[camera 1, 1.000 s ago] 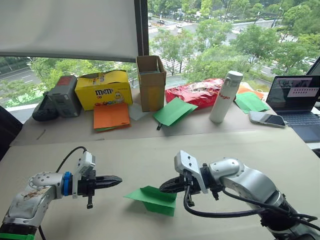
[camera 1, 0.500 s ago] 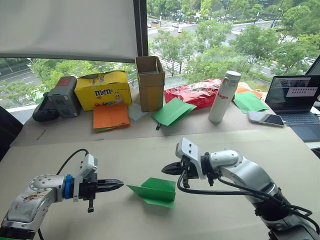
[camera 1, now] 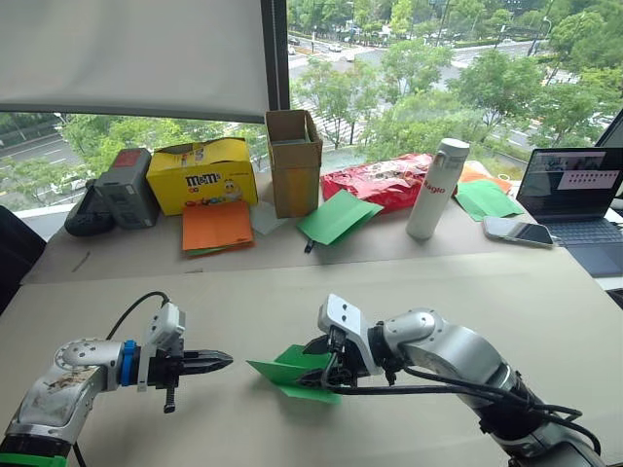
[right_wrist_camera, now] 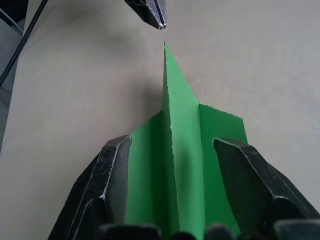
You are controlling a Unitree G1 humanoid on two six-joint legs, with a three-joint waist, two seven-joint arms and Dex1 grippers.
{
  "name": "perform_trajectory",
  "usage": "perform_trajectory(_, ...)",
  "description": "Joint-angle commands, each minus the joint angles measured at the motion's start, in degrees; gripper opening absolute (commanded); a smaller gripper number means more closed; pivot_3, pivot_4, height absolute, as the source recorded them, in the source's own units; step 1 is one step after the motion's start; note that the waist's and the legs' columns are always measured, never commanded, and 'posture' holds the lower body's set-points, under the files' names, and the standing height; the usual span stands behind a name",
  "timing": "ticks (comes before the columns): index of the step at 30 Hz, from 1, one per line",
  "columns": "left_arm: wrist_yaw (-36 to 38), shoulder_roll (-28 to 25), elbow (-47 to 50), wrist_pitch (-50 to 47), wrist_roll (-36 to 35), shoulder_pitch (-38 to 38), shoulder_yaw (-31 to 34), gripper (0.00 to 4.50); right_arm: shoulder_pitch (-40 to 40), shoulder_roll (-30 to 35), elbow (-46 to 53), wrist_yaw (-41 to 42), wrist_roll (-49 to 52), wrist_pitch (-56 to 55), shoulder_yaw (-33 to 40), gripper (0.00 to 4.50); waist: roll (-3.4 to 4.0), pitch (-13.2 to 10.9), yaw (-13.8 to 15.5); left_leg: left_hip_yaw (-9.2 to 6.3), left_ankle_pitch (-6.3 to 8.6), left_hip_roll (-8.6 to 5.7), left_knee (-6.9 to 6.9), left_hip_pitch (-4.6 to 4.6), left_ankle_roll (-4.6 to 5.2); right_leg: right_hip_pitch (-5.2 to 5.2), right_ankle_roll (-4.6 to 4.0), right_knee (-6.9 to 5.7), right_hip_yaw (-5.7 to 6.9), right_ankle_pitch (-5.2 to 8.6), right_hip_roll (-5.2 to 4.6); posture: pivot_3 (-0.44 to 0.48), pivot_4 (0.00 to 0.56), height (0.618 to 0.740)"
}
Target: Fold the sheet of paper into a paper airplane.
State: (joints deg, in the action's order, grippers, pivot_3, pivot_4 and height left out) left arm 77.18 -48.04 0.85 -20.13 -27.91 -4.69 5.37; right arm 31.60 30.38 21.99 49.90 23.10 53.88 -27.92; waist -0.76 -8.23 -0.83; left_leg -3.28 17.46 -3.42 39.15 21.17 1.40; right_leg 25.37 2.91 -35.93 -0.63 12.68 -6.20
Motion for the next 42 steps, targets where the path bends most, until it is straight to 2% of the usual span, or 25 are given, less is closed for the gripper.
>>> perform_trajectory(1, 0.76, -0.92, -0.25, 1.07, 0.57, -1.33, -0.05, 0.00, 0.78, 0.06, 0.58, 0.62, -0.45, -0.49, -0.63, 2.94, 0.00, 0.00, 0.00, 0.00, 0.00, 0.00, 0.00, 0.00, 0.00, 0.00, 0.00, 0.00, 0.00, 0.00, 0.00, 0.000, 0.150, 0.740)
perform_trajectory(2, 0.80, -0.91, -0.30, 1.04, 0.67, -1.49, -0.16, 0.00, 0.48, -0.08, 0.61, 0.58, -0.24, -0.26, -0.66, 2.94, 0.00, 0.00, 0.00, 0.00, 0.00, 0.00, 0.00, 0.00, 0.00, 0.00, 0.00, 0.00, 0.00, 0.00, 0.00, 0.000, 0.150, 0.740)
perform_trajectory(4, 0.87, -0.89, -0.18, 0.82, 0.79, -1.68, -0.39, 0.00, -0.31, -0.68, 0.96, 0.31, 0.50, -0.10, -0.09, 2.43, 0.00, 0.00, 0.00, 0.00, 0.00, -0.01, 0.01, 0.00, 0.00, -0.01, 0.00, 0.00, 0.00, 0.00, 0.00, 0.000, 0.150, 0.740)
perform_trajectory(9, 0.83, -0.77, -0.24, 0.53, 1.07, -2.50, -1.10, 0.00, -0.94, 0.05, 2.00, -0.03, 0.15, -1.26, 1.20, 0.75, 0.00, 0.00, 0.00, 0.00, 0.00, -0.01, 0.02, 0.00, 0.00, -0.01, 0.00, -0.06, 0.00, 0.00, 0.01, 0.000, 0.150, 0.740)
perform_trajectory(11, 0.59, -0.36, -0.91, 0.85, 1.47, -3.52, -1.74, 0.00, -1.93, -0.21, 2.25, -0.64, 1.83, -0.41, 4.03, 0.07, 0.00, 0.00, 0.04, 0.00, 0.00, -0.01, 0.03, 0.00, 0.00, -0.01, 0.00, -0.06, 0.01, 0.00, 0.01, 0.000, 0.150, 0.740)
perform_trajectory(15, 0.05, 0.70, -2.23, 0.96, 2.05, -5.72, -3.11, 0.00, -4.53, 2.25, 1.66, -1.00, 2.93, -0.27, 9.92, 0.03, 0.00, 0.00, 0.26, -0.02, 0.00, -0.04, 0.09, 0.00, 0.01, -0.05, 0.00, -0.07, 0.02, 0.00, 0.01, 0.000, 0.150, 0.740)
perform_trajectory(21, -0.04, 2.41, -3.81, 0.58, 2.74, -8.95, -5.23, 0.00, -7.90, 8.75, 0.04, -3.71, 5.70, 1.76, 26.93, 0.03, -0.01, 0.01, 0.29, 0.00, 0.02, -0.08, 0.15, 0.00, 0.05, -0.10, 0.01, -0.12, 0.01, 0.00, 0.00, 0.000, 0.150, 0.740)
perform_trajectory(24, -0.45, 3.67, -4.77, -0.29, 2.68, -10.63, -5.70, 0.00, -9.06, 11.62, -4.39, -8.91, 3.69, 2.50, 34.72, 0.03, -0.02, 0.01, 0.26, 0.00, 0.03, -0.07, 0.16, 0.00, 0.06, -0.12, 0.01, -0.13, 0.01, 0.00, 0.01, 0.000, 0.150, 0.740)
perform_trajectory(30, -3.85, 6.72, -5.63, -0.37, 2.78, -13.02, -5.28, 0.00, -9.94, 12.53, -14.41, -20.16, 0.80, 5.10, 48.43, 0.03, -0.02, 0.02, 0.27, 0.07, 0.02, -0.06, 0.17, 0.00, 0.07, -0.12, 0.01, -0.20, -0.05, 0.00, 0.00, 0.000, 0.150, 0.740)
perform_trajectory(36, -5.35, 7.07, -3.43, -1.21, 2.54, -11.73, -5.39, 0.00, -7.07, 14.83, -28.72, -24.33, -4.68, -5.41, 50.88, 0.03, -0.02, 0.02, -0.27, 0.26, 0.03, -0.04, 0.17, -0.01, 0.09, -0.12, 0.02, -0.25, -0.17, -0.01, 0.00, 0.000, 0.150, 0.740)
perform_trajectory(42, -6.65, 7.54, -2.08, -1.87, 2.58, -11.52, -5.69, 0.00, -1.60, 15.99, -42.46, -20.60, -7.44, -14.44, 47.06, 0.03, 0.00, 0.03, -0.25, 0.37, 0.02, 0.00, 0.19, -0.05, 0.13, -0.12, 0.02, -0.21, -0.23, -0.01, 0.02, 0.000, 0.150, 0.740)
